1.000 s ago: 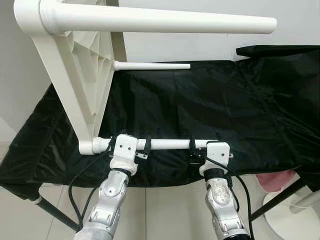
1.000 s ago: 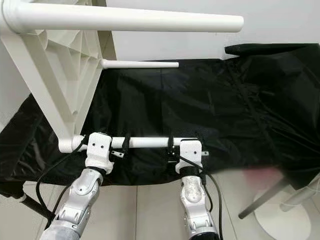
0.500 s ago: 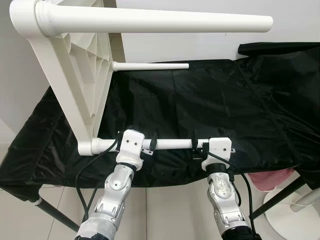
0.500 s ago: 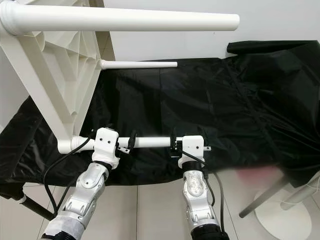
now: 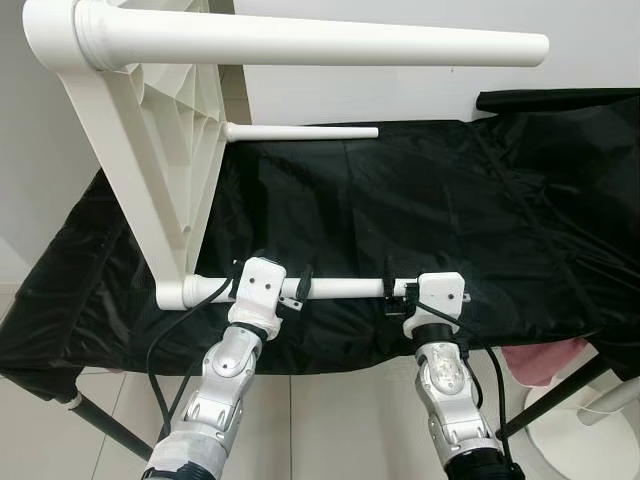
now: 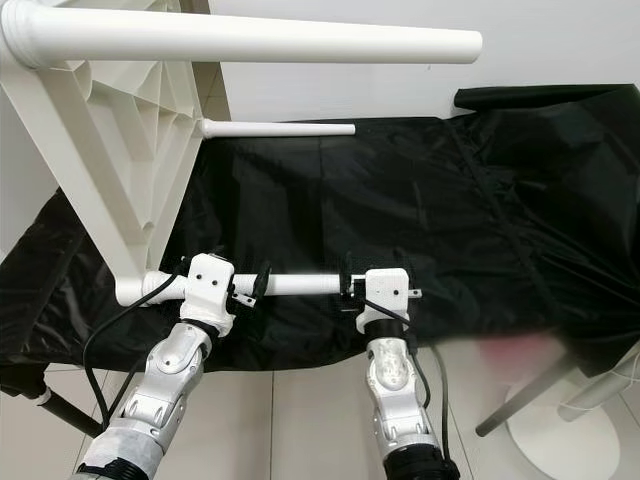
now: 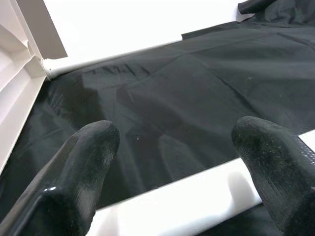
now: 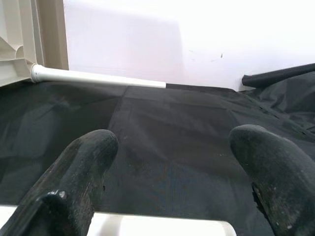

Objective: Building children table

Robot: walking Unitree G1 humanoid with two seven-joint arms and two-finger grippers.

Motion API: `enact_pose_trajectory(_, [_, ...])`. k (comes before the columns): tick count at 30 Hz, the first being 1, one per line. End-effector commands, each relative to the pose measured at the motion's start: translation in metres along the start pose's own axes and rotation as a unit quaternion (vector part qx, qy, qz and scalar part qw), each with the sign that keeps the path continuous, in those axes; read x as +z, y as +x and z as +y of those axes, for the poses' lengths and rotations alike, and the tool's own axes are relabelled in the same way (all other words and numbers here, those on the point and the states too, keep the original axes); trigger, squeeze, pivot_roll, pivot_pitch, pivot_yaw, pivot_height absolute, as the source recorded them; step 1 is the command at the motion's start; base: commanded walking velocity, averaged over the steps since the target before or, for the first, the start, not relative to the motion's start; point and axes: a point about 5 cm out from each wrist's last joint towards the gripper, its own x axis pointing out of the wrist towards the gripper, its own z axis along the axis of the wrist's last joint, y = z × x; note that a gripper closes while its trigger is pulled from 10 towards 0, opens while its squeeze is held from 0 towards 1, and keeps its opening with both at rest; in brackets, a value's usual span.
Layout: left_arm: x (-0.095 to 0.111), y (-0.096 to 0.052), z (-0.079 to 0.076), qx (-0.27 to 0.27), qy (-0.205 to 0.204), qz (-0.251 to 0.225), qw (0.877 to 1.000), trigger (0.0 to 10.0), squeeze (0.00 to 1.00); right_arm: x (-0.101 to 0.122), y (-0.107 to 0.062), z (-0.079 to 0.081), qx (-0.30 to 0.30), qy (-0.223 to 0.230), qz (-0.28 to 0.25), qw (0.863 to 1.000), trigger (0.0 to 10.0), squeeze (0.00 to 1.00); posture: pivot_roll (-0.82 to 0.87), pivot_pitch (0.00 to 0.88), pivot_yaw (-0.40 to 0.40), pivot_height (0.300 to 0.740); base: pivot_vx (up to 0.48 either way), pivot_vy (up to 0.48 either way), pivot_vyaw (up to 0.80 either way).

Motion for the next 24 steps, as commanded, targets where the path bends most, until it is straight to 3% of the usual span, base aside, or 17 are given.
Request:
enact_pose_trajectory(1, [-0.004, -0.005, 0.007, 0.040, 0.005, 0.006, 0.999, 10.0, 0.00, -0.005, -0.005, -0.001, 0.002, -0.004, 0.011, 1.000, 10.0, 0.00, -0.05, 0.000, 0.050, 0.740, 0.000, 0.000, 0.00])
enact_pose_trajectory(8, [-0.014, -0.022, 0.018, 0.050, 0.032, 0.026, 0.998, 10.0, 0.00, -0.007, -0.019, -0.009, 0.016, -0.023, 0.010, 1.000, 10.0, 0.00, -0.05, 0.000, 0.042, 0.740, 0.000, 0.000, 0.00])
enact_pose_trajectory(14, [-0.016, -0.025, 0.022, 0.061, 0.033, 0.034, 0.997, 10.0, 0.00, -0.011, -0.022, -0.013, 0.023, -0.022, 0.016, 0.999, 10.0, 0.00, -0.03, 0.000, 0.032, 0.740, 0.000, 0.000, 0.00])
enact_pose_trajectory(24, [-0.011, -0.025, 0.032, 0.085, 0.002, 0.032, 0.996, 10.0, 0.00, -0.009, -0.018, -0.013, 0.029, -0.027, 0.008, 0.999, 10.0, 0.00, -0.01, 0.000, 0.042, 0.740, 0.000, 0.000, 0.00])
